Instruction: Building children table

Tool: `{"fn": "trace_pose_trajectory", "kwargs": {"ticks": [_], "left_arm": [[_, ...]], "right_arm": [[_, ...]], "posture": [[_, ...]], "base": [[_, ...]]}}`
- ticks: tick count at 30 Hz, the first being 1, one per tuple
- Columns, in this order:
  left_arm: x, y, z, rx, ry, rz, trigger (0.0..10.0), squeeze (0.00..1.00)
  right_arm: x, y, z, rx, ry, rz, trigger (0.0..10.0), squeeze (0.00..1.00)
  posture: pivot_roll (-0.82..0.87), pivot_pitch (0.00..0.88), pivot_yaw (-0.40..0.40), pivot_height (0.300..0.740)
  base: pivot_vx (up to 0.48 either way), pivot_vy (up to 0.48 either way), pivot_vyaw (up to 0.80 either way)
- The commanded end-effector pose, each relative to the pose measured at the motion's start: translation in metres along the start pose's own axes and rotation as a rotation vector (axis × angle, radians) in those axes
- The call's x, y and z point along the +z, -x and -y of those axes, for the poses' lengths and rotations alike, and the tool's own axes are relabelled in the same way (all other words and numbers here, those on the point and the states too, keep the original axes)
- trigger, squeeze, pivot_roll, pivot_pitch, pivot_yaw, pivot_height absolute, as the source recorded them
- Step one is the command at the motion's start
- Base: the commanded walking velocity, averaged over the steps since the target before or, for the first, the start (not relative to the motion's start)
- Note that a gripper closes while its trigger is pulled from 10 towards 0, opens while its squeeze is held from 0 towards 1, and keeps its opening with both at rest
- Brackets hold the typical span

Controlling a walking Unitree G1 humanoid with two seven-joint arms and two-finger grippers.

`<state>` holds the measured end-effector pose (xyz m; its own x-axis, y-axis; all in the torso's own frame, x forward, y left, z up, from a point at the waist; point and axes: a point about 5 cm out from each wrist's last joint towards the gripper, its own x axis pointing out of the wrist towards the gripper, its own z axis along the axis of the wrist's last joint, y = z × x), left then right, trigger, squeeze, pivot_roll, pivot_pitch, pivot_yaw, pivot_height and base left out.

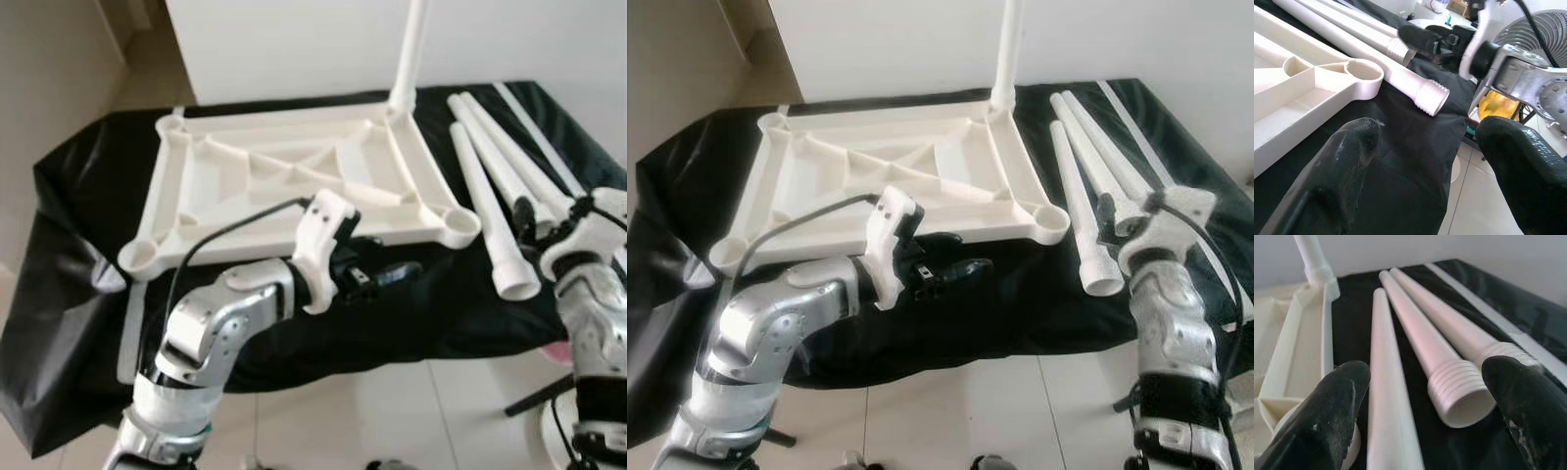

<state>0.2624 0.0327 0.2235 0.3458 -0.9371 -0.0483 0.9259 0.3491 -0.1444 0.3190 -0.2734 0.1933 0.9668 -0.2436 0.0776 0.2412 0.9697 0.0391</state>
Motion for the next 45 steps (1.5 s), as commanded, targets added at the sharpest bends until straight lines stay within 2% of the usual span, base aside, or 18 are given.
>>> {"fn": "trace_pose_trajectory", "kwargs": {"ticks": [1, 5, 7, 12, 16, 24, 34, 35, 41, 45], "left_arm": [[-0.001, 0.000, 0.004, -0.013, -0.002, -0.010, 10.0, 0.00], [-0.002, 0.000, 0.004, -0.012, 0.002, -0.010, 10.0, 0.00], [-0.002, 0.000, 0.004, -0.012, 0.003, -0.010, 10.0, 0.00], [-0.002, 0.000, 0.004, -0.008, 0.002, -0.012, 10.0, 0.00], [-0.001, 0.003, 0.002, 0.010, 0.003, -0.010, 10.0, 0.00], [0.000, 0.004, 0.001, 0.017, 0.006, -0.010, 10.0, 0.00], [0.000, 0.002, 0.001, 0.015, 0.009, -0.008, 10.0, 0.00], [0.000, 0.002, 0.002, 0.016, 0.011, -0.008, 10.0, 0.00], [-0.001, 0.003, 0.002, 0.021, 0.020, -0.007, 10.0, 0.00], [-0.001, 0.004, 0.002, 0.028, 0.023, -0.008, 10.0, 0.00]], "right_arm": [[-0.003, -0.002, 0.000, -0.023, 0.028, -0.035, 10.0, 0.00], [0.009, -0.018, -0.013, -0.049, 0.106, -0.087, 10.0, 0.00], [0.013, -0.025, -0.020, -0.050, 0.117, -0.124, 10.0, 0.00], [0.013, -0.034, -0.026, -0.080, 0.142, -0.179, 10.0, 0.00], [0.007, -0.033, -0.034, -0.075, 0.137, -0.236, 10.0, 0.00], [0.002, -0.031, -0.034, -0.092, 0.102, -0.337, 10.0, 0.00], [-0.003, -0.030, -0.033, -0.108, 0.097, -0.391, 10.0, 0.00], [-0.008, -0.030, -0.034, -0.108, 0.090, -0.424, 10.0, 0.00], [-0.012, -0.034, -0.036, -0.098, 0.074, -0.471, 10.0, 0.00], [-0.011, -0.036, -0.037, -0.098, 0.075, -0.467, 10.0, 0.00]], "posture": [[-0.05, 0.089, 0.015, 0.740], [-0.05, 0.092, 0.017, 0.740], [-0.05, 0.097, 0.016, 0.740], [-0.05, 0.106, 0.013, 0.740], [-0.04, 0.108, 0.011, 0.740], [-0.04, 0.117, 0.012, 0.740], [-0.05, 0.126, 0.012, 0.740], [-0.05, 0.128, 0.011, 0.740], [-0.04, 0.138, 0.003, 0.740], [-0.03, 0.143, -0.001, 0.740]], "base": [[0.000, 0.000, 0.00], [0.000, 0.000, 0.00], [0.000, 0.000, 0.00], [0.000, 0.000, 0.00], [0.000, 0.000, 0.00], [0.000, 0.000, 0.00], [0.000, 0.000, 0.00], [0.000, 0.000, 0.00], [0.000, 0.000, 0.00], [0.000, 0.000, 0.00]]}}
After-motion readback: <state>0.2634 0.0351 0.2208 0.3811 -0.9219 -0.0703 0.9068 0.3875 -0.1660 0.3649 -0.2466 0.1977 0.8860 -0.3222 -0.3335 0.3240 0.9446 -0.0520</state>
